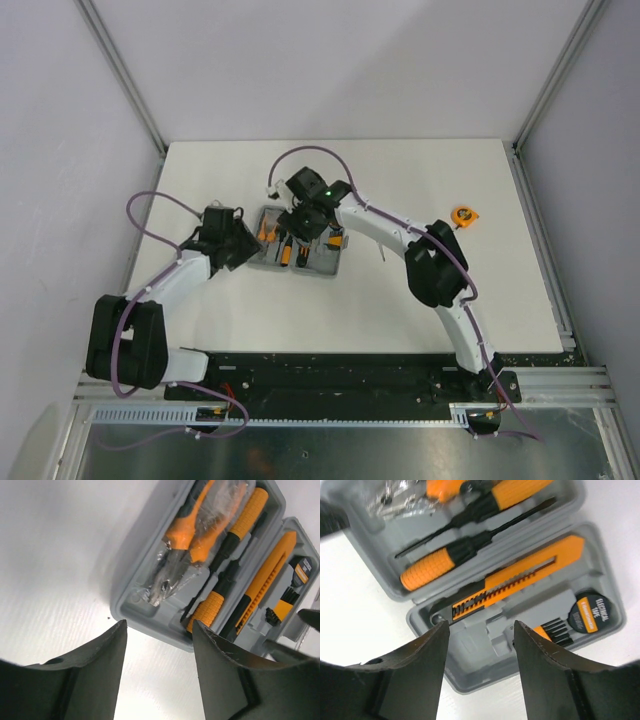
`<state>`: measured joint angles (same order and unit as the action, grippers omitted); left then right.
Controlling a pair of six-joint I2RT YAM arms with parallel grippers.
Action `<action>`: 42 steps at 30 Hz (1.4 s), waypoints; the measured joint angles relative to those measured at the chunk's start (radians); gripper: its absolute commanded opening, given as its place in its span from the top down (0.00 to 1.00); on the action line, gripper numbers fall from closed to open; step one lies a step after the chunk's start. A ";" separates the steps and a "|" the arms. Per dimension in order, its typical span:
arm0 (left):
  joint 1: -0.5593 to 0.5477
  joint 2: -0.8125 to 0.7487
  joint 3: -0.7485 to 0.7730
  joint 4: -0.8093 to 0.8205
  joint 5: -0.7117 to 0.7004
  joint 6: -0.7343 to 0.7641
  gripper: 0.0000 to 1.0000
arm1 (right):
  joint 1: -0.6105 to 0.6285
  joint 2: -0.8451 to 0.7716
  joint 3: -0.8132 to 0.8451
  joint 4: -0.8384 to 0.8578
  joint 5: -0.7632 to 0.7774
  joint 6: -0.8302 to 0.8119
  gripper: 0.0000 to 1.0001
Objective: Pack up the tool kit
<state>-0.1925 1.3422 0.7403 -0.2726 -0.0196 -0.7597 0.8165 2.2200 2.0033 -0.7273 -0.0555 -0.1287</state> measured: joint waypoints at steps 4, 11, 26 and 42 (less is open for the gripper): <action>0.037 0.003 -0.002 -0.006 0.003 0.000 0.26 | 0.015 0.030 -0.011 -0.020 -0.025 -0.099 0.32; 0.079 0.010 -0.002 -0.031 0.010 0.005 0.17 | 0.034 0.047 -0.011 -0.013 -0.040 -0.231 0.31; 0.125 0.060 -0.002 -0.053 0.066 0.025 0.16 | -0.014 0.135 0.072 -0.028 -0.099 -0.449 0.36; 0.146 0.125 0.025 -0.117 0.050 0.025 0.16 | -0.036 0.143 0.032 0.011 -0.198 -0.455 0.38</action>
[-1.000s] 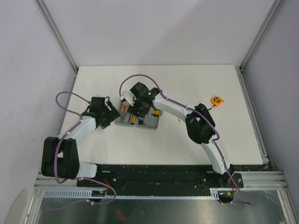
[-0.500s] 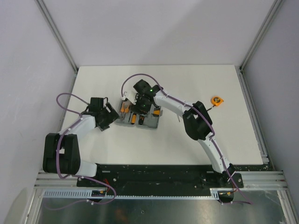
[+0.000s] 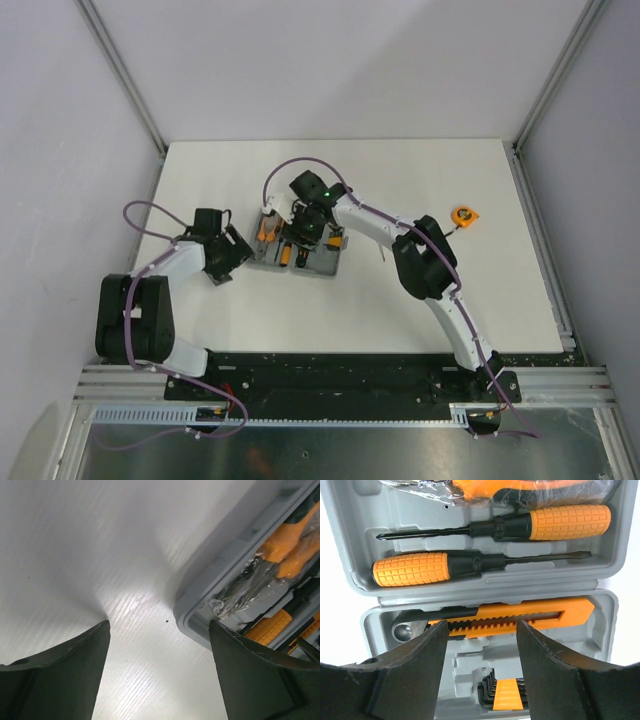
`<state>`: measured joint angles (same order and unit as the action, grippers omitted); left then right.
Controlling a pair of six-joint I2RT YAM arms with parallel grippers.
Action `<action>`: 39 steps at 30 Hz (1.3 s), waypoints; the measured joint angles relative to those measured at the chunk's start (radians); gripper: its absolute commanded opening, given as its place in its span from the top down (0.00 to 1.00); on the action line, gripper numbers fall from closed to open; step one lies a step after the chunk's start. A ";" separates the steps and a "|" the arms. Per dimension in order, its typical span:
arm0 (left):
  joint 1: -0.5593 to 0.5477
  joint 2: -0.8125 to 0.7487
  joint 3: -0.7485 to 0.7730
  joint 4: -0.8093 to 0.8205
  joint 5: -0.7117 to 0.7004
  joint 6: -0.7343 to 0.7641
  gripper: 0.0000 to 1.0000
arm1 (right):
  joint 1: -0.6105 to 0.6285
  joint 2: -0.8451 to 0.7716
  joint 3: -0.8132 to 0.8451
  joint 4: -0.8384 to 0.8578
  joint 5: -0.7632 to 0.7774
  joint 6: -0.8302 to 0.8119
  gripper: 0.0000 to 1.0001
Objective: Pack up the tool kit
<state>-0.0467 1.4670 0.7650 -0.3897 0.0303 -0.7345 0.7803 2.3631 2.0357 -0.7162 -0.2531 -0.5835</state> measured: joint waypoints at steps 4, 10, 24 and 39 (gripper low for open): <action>0.006 0.023 0.010 -0.009 0.012 -0.003 0.16 | -0.002 -0.009 -0.030 0.025 -0.023 0.007 0.39; 0.013 0.045 0.029 -0.011 0.037 0.000 0.16 | 0.000 -0.012 -0.058 0.050 -0.061 0.031 0.41; 0.017 0.110 0.092 -0.026 0.090 0.013 0.16 | 0.101 -0.020 -0.103 0.076 0.090 0.216 0.45; 0.028 0.132 0.114 -0.042 0.105 0.020 0.17 | 0.119 -0.047 -0.180 0.145 0.198 0.435 0.45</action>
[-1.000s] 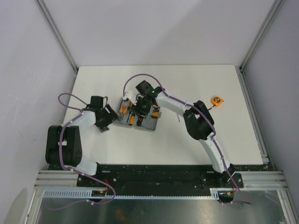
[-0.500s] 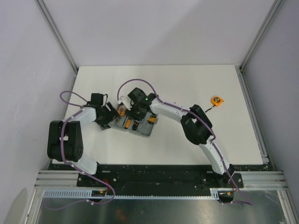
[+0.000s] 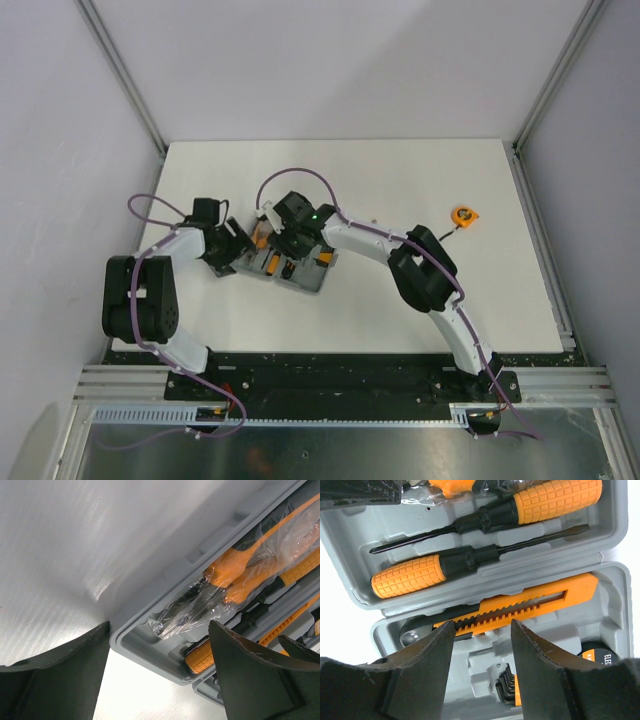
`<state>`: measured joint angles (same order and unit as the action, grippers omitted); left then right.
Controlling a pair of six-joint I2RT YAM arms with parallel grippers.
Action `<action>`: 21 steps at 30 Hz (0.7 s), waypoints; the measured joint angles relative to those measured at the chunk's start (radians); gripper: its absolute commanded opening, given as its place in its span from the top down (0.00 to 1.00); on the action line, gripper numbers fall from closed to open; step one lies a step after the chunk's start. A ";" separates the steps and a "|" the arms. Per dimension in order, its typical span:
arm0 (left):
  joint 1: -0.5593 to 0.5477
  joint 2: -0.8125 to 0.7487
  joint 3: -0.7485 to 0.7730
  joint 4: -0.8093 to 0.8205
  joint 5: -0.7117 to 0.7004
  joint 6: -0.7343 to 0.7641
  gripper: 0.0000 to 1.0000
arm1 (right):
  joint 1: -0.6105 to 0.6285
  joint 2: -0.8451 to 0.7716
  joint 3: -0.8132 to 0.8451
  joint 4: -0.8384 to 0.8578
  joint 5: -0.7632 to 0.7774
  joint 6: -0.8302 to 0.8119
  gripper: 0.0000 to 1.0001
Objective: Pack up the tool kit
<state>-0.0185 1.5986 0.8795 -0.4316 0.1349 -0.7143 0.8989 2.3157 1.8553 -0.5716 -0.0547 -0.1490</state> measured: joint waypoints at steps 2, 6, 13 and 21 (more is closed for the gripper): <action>0.002 0.003 0.003 0.000 0.000 0.000 0.17 | 0.003 0.000 -0.001 0.004 0.010 0.006 0.45; 0.005 0.010 0.011 0.001 0.000 0.007 0.17 | 0.014 0.000 -0.001 0.008 0.035 0.014 0.45; 0.006 0.011 0.013 0.003 -0.001 0.013 0.17 | 0.025 0.002 -0.001 0.013 0.061 0.026 0.45; 0.006 0.010 0.013 0.004 -0.002 0.017 0.17 | 0.004 -0.012 0.001 0.016 0.032 0.078 0.41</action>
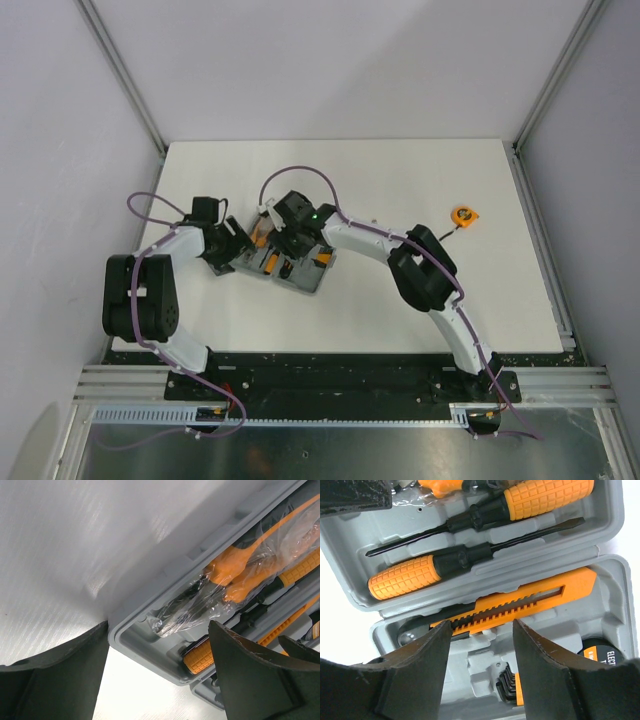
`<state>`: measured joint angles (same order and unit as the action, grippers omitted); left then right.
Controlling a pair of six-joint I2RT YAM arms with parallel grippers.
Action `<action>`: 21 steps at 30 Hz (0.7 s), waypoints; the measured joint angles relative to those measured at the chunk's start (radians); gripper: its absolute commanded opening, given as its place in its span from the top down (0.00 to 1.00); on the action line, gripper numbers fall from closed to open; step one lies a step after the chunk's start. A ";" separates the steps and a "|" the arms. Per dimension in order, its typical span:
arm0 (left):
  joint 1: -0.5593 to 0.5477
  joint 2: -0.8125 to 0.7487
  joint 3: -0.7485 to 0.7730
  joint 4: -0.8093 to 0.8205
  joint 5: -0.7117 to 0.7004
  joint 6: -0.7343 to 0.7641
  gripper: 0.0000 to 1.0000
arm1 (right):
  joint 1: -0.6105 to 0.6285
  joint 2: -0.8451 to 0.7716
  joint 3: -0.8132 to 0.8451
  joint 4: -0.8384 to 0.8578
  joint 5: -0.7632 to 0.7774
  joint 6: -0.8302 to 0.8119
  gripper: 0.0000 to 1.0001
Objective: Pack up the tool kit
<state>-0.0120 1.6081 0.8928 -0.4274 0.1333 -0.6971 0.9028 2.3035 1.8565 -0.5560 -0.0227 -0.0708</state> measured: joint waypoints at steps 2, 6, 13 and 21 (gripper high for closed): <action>0.000 -0.003 0.000 0.000 0.000 0.002 0.17 | -0.010 -0.013 0.012 -0.002 -0.019 0.016 0.39; 0.000 -0.006 0.000 -0.001 0.000 0.007 0.17 | -0.021 -0.014 0.028 -0.010 -0.035 0.031 0.35; 0.000 -0.058 -0.001 -0.005 0.001 0.010 0.16 | -0.033 -0.023 0.029 0.003 0.003 0.047 0.17; -0.001 -0.132 -0.001 -0.001 0.001 0.010 0.16 | -0.052 -0.132 -0.001 0.027 0.087 0.102 0.01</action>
<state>-0.0128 1.4761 0.8917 -0.4282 0.1345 -0.6868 0.8509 2.1719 1.8553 -0.5285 0.0643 0.0315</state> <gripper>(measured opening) 0.840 0.974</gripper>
